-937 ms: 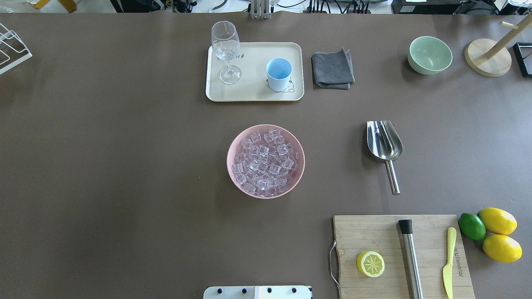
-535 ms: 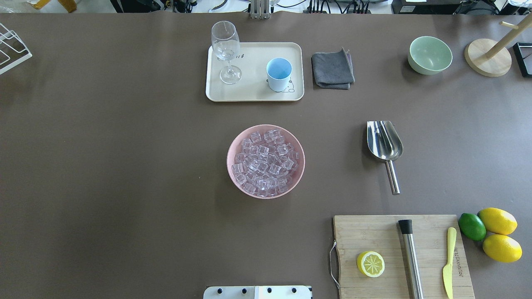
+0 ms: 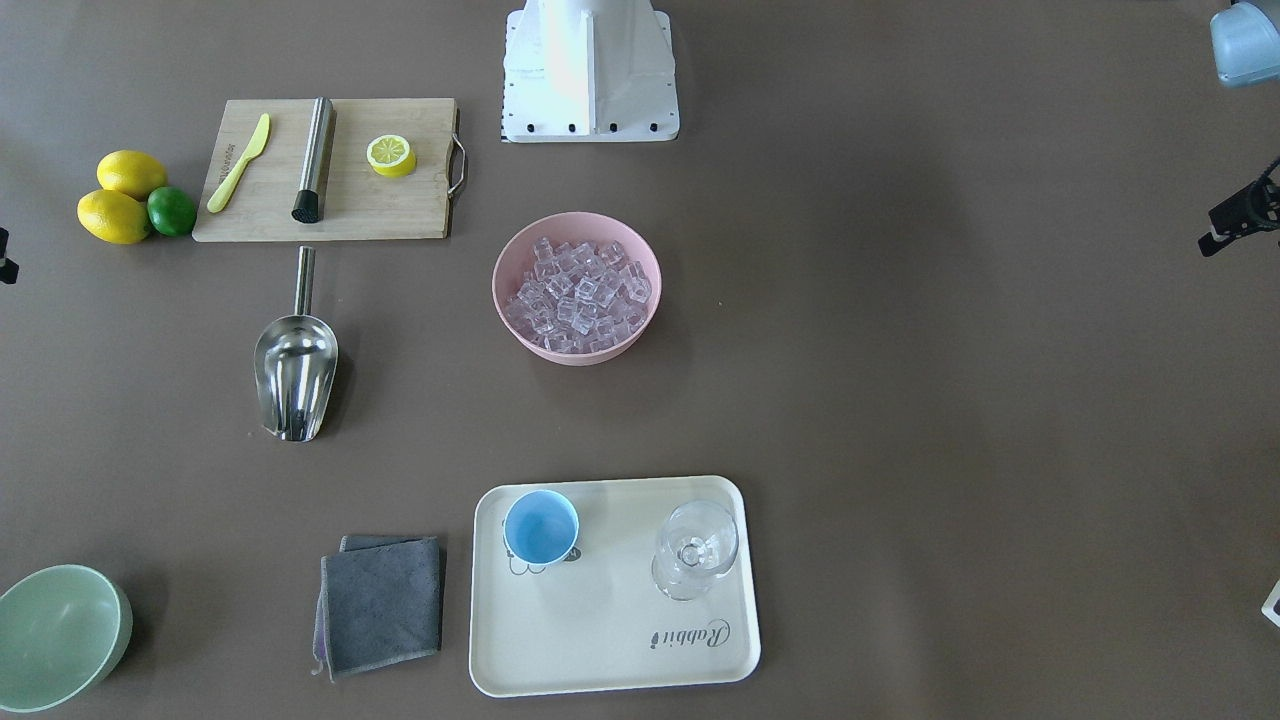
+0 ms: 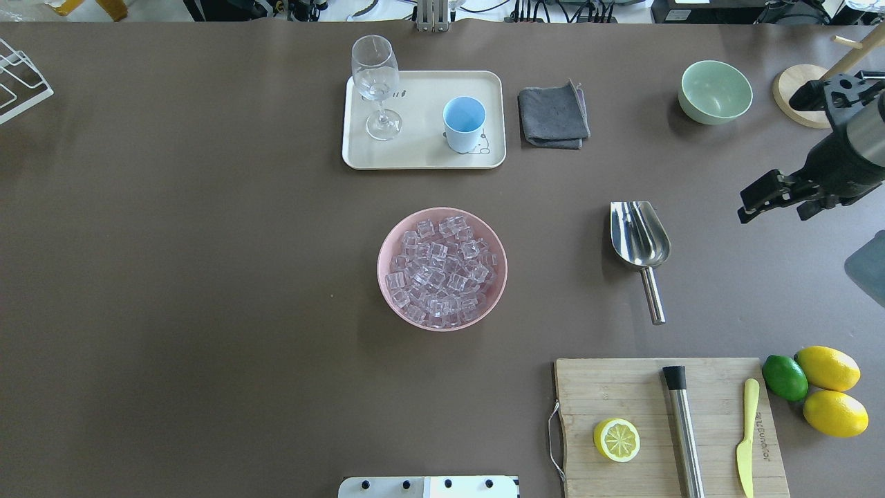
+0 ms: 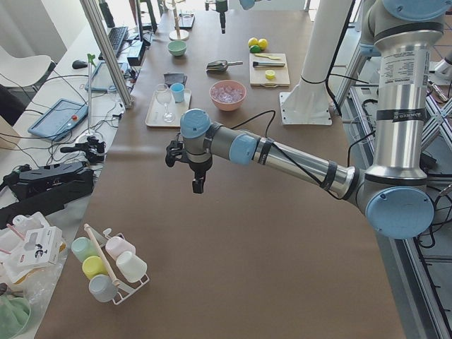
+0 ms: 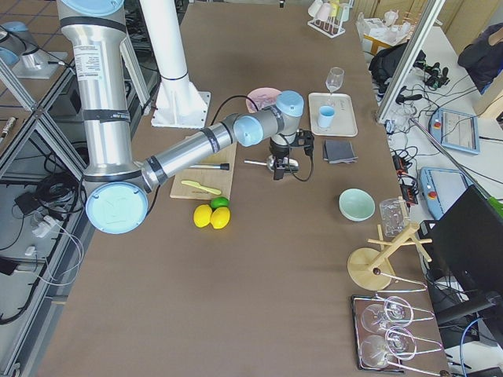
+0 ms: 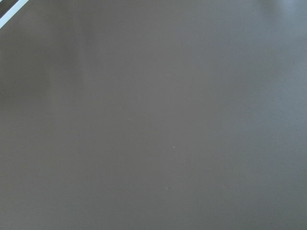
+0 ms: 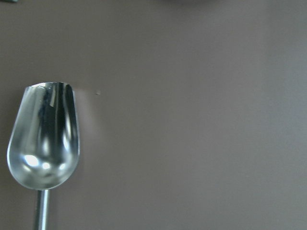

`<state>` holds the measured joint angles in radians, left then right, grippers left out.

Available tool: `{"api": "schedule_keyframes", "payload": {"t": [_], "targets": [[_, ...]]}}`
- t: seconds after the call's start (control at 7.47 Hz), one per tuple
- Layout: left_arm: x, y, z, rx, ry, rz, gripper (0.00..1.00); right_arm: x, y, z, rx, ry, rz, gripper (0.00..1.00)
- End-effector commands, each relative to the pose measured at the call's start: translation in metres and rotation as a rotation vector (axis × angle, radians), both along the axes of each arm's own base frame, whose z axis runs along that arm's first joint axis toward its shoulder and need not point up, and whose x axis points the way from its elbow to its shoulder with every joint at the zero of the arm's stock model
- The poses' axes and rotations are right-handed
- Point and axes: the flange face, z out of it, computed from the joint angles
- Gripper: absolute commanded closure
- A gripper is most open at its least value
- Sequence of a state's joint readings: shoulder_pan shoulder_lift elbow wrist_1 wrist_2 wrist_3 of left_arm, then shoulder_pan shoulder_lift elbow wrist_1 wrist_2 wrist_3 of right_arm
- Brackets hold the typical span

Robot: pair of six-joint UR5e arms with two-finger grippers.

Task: Put ice in cup with scoop
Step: 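Reach the right gripper to the metal scoop while the left arm nears the bowl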

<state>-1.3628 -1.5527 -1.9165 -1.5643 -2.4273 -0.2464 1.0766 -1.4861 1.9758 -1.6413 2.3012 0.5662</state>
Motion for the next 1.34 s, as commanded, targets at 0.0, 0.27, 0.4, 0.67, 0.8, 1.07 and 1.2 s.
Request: {"api": "schedule_keyframes", "payload": {"t": [0.0, 0.27, 0.4, 0.67, 0.8, 1.07, 1.2], "targets": [[0.049, -0.006, -0.052, 0.22, 0.103, 0.111, 0.01, -0.06, 0.01, -0.045, 0.018, -0.037, -0.054, 0.0], [0.091, 0.005, -0.07, 0.399, 0.15, 0.196, 0.01, -0.057, 0.006, -0.039, 0.041, 0.02, -0.018, 0.0], [0.114, 0.008, -0.068, 0.467, 0.183, 0.243, 0.01, -0.057, 0.006, -0.039, 0.038, 0.023, -0.012, 0.0], [0.156, 0.015, -0.084, 0.568, 0.24, 0.326, 0.01, -0.063, 0.007, -0.039, 0.003, 0.023, 0.017, 0.01], [0.172, 0.02, -0.082, 0.584, 0.252, 0.352, 0.01, -0.082, 0.015, -0.035, -0.027, 0.031, 0.005, 0.0], [0.181, 0.017, -0.087, 0.635, 0.277, 0.364, 0.01, -0.122, 0.041, -0.034, -0.047, 0.064, -0.022, 0.0], [0.183, 0.016, -0.094, 0.674, 0.295, 0.364, 0.01, -0.144, 0.057, -0.043, -0.036, 0.066, -0.011, 0.0]]}}
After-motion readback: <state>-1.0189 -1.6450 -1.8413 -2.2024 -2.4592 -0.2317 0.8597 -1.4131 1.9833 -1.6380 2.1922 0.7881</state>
